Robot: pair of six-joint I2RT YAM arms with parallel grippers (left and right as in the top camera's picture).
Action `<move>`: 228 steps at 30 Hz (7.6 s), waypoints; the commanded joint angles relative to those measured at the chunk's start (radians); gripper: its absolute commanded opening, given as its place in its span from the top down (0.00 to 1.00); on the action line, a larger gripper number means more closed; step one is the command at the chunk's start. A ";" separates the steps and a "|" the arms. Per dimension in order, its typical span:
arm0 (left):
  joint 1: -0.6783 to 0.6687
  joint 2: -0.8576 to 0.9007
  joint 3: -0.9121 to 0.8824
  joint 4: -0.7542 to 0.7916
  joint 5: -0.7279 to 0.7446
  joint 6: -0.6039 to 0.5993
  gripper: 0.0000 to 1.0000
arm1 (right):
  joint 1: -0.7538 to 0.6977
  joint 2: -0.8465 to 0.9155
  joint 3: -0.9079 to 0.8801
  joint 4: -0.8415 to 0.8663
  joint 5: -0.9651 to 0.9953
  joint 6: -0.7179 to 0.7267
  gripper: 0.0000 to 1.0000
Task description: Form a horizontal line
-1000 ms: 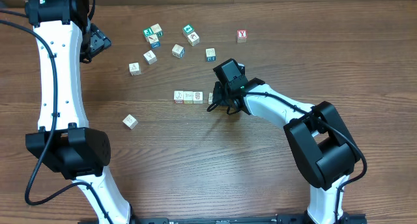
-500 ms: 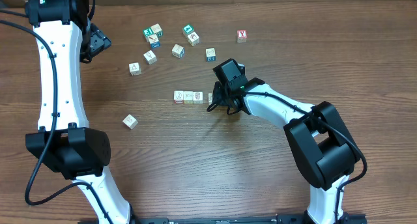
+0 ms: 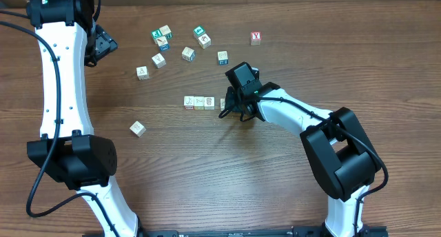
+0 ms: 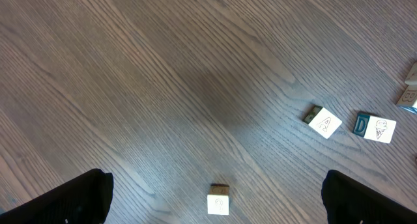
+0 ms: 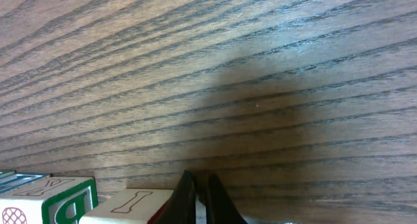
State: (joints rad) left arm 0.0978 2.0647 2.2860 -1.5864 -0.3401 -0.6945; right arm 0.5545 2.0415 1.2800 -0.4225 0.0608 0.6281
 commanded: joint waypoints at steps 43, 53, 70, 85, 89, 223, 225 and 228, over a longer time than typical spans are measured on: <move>-0.006 -0.008 0.013 -0.002 0.000 0.022 0.00 | 0.029 0.036 -0.011 -0.060 -0.037 0.135 0.96; -0.006 -0.008 0.013 -0.002 0.000 0.022 0.00 | 0.023 0.036 -0.011 -0.151 -0.109 0.135 0.96; -0.006 -0.008 0.013 -0.002 0.000 0.022 0.01 | 0.023 0.036 -0.011 -0.121 -0.156 0.134 0.96; -0.006 -0.008 0.013 -0.002 0.000 0.022 0.00 | 0.050 0.036 -0.011 -0.165 -0.189 0.134 0.96; -0.006 -0.008 0.013 -0.002 0.000 0.022 0.00 | 0.063 0.036 -0.011 -0.159 -0.189 0.134 0.96; -0.007 -0.008 0.013 -0.002 0.000 0.022 0.00 | 0.014 0.036 -0.010 -0.151 -0.166 0.150 0.96; -0.007 -0.008 0.013 -0.002 0.000 0.022 0.00 | 0.014 0.036 -0.010 -0.151 -0.166 0.150 0.96; -0.007 -0.008 0.013 -0.002 0.000 0.022 0.00 | 0.014 0.036 -0.010 -0.151 -0.166 0.150 0.96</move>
State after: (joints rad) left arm 0.0978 2.0647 2.2860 -1.5864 -0.3401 -0.6945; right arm 0.5583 2.0338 1.3033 -0.5678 -0.1230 0.7750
